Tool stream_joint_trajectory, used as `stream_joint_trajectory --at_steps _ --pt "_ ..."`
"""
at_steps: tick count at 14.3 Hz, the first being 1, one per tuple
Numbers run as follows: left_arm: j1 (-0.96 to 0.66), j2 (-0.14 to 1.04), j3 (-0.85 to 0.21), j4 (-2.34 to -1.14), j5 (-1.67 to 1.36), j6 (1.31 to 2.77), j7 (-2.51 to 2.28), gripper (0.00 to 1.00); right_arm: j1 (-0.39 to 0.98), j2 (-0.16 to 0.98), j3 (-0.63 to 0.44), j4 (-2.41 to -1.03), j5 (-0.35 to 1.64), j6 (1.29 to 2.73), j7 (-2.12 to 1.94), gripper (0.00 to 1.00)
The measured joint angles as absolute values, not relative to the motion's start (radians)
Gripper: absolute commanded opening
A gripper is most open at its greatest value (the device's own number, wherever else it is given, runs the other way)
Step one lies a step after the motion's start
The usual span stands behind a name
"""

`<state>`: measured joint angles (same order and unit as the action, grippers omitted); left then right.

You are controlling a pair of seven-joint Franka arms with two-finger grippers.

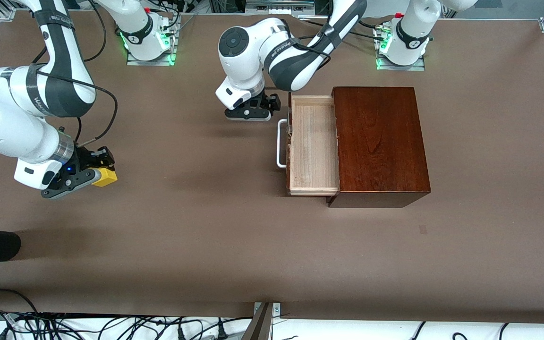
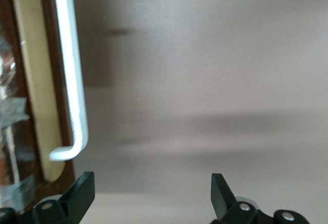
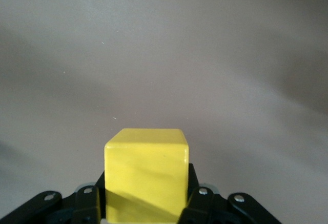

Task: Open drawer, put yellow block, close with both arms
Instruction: 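Pull the drawer further with the left gripper while the right gripper carries the cube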

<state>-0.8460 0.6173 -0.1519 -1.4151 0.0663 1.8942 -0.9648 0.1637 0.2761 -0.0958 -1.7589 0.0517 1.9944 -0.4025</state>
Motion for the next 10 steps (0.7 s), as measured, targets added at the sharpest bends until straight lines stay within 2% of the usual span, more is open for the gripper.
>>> stream_joint_trajectory --at_steps 4,10 --pt "-0.785 0.538 -0.149 -1.391 0.058 1.766 -0.964 1.00 0.163 0.293 -0.096 -1.756 0.052 1.994 -0.443 0.00" --pt "-0.539 0.266 -0.203 -1.414 0.054 1.600 -0.954 1.00 0.182 0.296 -0.079 -1.748 0.052 1.992 -0.521 0.00"
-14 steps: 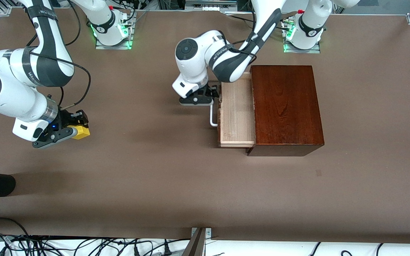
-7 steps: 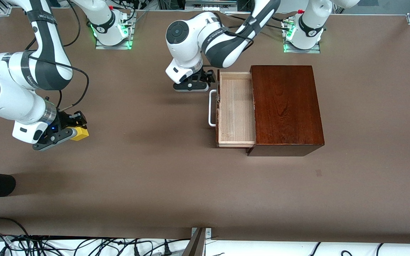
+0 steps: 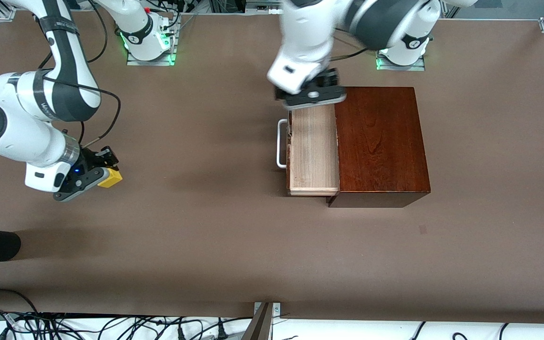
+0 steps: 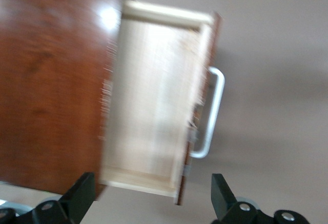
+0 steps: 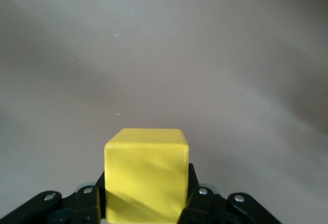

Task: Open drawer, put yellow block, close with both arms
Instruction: 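Pull the drawer further with the left gripper while the right gripper carries the cube, then lower the yellow cube into the drawer and open the right gripper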

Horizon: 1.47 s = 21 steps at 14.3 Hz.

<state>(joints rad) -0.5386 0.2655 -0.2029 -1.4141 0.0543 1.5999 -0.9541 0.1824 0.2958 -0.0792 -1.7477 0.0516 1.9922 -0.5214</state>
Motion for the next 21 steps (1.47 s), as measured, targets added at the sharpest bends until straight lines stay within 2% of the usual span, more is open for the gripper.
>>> stream_joint_trajectory --at_steps 6,11,17,21 --pt "-0.297 0.074 -0.198 -1.564 0.054 1.550 -0.649 1.00 0.350 0.298 -0.033 -1.669 0.053 1.916 -0.506 0.00" --pt "-0.230 -0.043 -0.041 -1.671 0.053 1.550 -0.381 1.00 0.524 0.334 -0.027 -1.489 0.054 1.738 -0.468 0.00" --pt "-0.204 -0.083 0.149 -1.740 0.053 1.572 -0.139 1.00 0.766 0.483 -0.023 -1.306 0.056 1.702 -0.424 0.00" --pt "-0.187 -0.083 0.160 -1.748 0.053 1.579 -0.128 1.00 0.868 0.618 -0.023 -1.156 0.056 1.718 -0.398 0.00"
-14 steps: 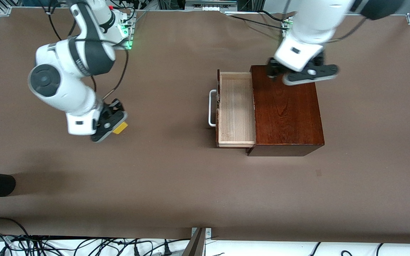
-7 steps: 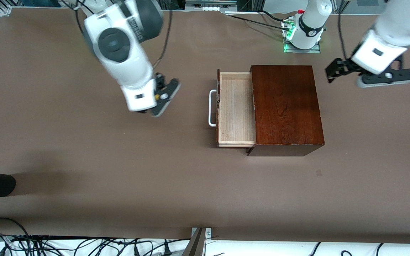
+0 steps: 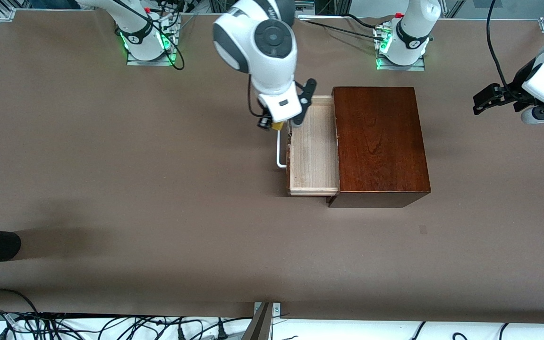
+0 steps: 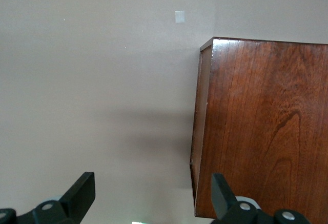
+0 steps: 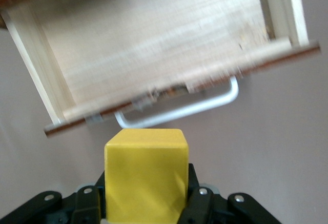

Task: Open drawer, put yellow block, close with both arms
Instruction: 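Lower the yellow cube into the drawer and open the right gripper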

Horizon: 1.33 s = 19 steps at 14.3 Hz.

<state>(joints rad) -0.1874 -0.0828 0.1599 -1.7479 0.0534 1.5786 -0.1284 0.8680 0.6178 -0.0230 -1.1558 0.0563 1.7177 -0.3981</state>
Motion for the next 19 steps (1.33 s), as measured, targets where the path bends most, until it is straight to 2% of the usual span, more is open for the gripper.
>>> stream_joint_trajectory --at_steps 2,7,11,19 --pt "-0.177 -0.082 0.160 -1.750 0.053 1.582 -0.128 1.00 0.884 0.665 -0.023 -1.104 0.056 1.764 -0.400 0.00" --pt "-0.145 -0.076 0.160 -1.750 0.053 1.600 -0.128 1.00 0.939 0.728 -0.023 -1.087 0.049 1.899 -0.445 0.00" --pt "-0.133 -0.059 0.160 -1.750 0.053 1.621 -0.129 1.00 0.988 0.754 -0.024 -1.085 -0.007 1.934 -0.457 0.00" --pt "-0.124 -0.045 0.160 -1.750 0.053 1.628 -0.145 1.00 0.994 0.838 -0.028 -1.084 -0.012 2.031 -0.479 0.00"
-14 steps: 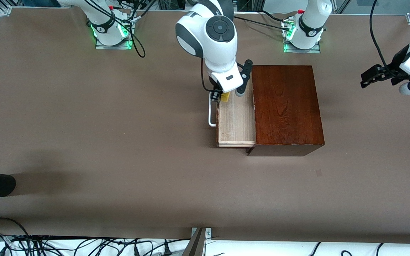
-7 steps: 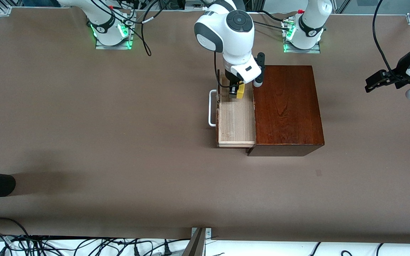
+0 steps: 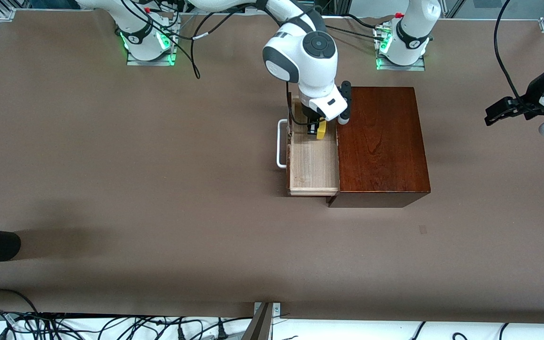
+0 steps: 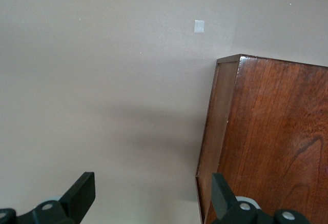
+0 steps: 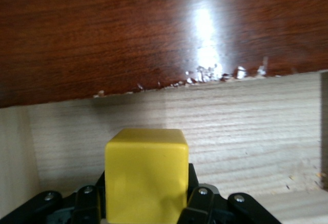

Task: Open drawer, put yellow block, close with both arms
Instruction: 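Lower the yellow cube into the drawer and open the right gripper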

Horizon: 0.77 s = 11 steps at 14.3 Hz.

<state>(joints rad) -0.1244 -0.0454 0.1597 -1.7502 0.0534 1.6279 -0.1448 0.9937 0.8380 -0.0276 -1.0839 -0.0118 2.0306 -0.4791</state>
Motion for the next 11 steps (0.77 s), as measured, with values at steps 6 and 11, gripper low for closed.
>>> stream_joint_trajectory --at_steps 6,11 --pt "-0.122 -0.038 0.160 -1.747 0.053 1.636 -0.147 1.00 0.995 0.867 -0.028 -1.084 -0.012 2.049 -0.479 0.00" --pt "-0.122 -0.034 0.160 -1.744 0.053 1.640 -0.147 1.00 0.999 0.871 -0.028 -1.083 -0.024 2.056 -0.479 1.00"
